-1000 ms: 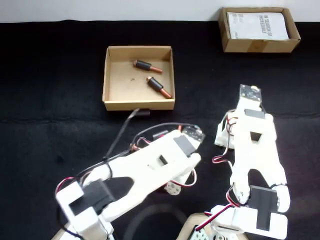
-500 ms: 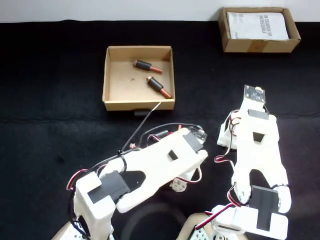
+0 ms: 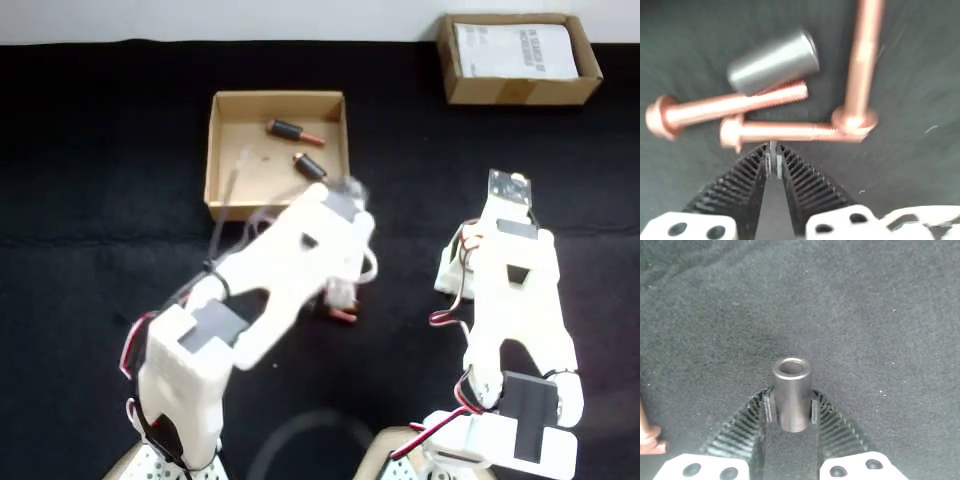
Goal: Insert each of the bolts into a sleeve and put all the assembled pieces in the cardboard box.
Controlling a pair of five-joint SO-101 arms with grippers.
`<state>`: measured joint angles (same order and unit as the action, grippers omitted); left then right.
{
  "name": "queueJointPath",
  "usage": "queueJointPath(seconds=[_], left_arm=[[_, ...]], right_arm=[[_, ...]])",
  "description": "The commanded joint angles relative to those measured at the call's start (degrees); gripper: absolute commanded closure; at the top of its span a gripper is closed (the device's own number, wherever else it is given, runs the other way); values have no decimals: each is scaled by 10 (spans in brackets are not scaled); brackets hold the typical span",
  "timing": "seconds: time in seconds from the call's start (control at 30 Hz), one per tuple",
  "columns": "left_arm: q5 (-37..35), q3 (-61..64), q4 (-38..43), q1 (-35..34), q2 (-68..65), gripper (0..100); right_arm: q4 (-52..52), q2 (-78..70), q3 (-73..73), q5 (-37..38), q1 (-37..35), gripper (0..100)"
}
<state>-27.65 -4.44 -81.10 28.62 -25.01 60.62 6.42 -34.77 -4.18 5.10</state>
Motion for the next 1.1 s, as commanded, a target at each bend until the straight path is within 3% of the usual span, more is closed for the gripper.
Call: queueJointPath(seconds=[0.0, 0.13, 0.33, 0.57, 0.83, 0.9, 1.07], left_arm=[[0, -124, -3, -49, -1, 991], [0, -195, -25, -77, -14, 991], [-16, -256, -205, -30, -13, 991], [-186, -160, -206, -72, 36, 991], [-200, -85, -97, -189, 35, 989], [-207, -63, -72, -199, 35, 949], [-241, -32, -67, -174, 35, 698]], right_arm=[[-3, 26, 26, 6, 3, 990], [-3, 29, 27, 6, 3, 990], [0, 30, 28, 7, 6, 990], [23, 32, 65, 7, -21, 990], [36, 31, 87, 7, -67, 990], [36, 31, 87, 6, -76, 990], [34, 30, 87, 4, -84, 990]])
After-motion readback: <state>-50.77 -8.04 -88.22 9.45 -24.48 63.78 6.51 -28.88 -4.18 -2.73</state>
